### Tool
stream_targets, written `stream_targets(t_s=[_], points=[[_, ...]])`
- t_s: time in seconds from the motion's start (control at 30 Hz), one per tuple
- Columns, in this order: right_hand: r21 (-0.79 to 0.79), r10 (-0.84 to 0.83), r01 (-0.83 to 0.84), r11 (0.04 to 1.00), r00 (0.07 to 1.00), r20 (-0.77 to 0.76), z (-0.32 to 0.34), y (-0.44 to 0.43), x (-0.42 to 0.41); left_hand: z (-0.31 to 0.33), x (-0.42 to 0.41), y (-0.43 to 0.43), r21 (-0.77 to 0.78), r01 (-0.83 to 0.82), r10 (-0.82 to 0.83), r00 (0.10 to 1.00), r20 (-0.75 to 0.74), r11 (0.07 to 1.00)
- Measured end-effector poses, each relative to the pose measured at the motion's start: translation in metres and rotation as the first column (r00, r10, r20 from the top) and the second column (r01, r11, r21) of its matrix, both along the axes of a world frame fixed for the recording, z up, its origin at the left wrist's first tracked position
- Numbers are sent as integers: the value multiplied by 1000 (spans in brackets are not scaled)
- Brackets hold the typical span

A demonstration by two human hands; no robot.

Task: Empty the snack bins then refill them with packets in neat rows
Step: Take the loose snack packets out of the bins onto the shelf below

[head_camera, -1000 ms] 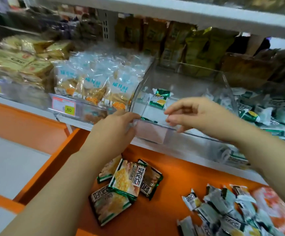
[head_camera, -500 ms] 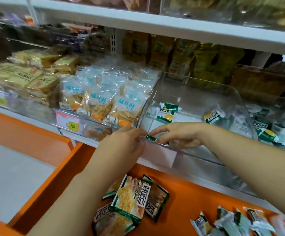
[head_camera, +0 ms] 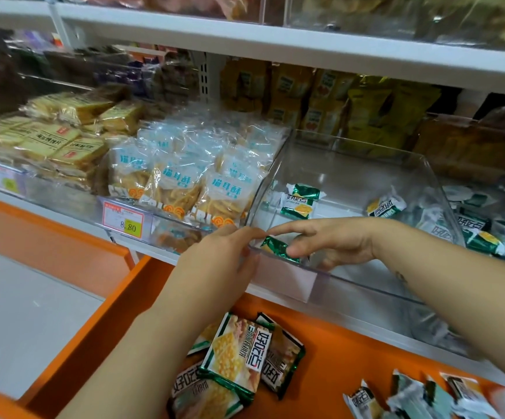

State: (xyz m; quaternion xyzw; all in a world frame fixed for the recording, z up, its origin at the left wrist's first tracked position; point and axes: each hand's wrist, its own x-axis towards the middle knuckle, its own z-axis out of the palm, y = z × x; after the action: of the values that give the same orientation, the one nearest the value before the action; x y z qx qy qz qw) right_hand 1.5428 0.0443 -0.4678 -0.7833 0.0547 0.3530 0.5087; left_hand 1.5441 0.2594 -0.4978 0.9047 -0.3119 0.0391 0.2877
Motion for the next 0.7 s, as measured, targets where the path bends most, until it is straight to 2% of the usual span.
stream_targets(t_s=[0.13,0.3,0.43,0.53,0.6,0.7], points=[[-9,32,-32,999,999,11,6,4,-2,1,0,0,-11,4,-4,1000,-3,1000],[-37,36,-32,999,993,115,16,6,-3,0,2,1,-9,16,-16,1000,25,1000],[-157,28,16,987,961,276,33,11,-15,-1,-1,4,40,16,-22,986,164,999],[-339,77,98,936,881,467,51,2,-33,2,-4,4,6,24,-24,969,247,1000],[-426,66,243,871,803,592,62,-14,-46,6,-6,0,-36,34,-24,967,255,999],[-432,30,479,764,643,766,69,-47,-67,16,-13,-14,-50,83,-66,957,281,995]])
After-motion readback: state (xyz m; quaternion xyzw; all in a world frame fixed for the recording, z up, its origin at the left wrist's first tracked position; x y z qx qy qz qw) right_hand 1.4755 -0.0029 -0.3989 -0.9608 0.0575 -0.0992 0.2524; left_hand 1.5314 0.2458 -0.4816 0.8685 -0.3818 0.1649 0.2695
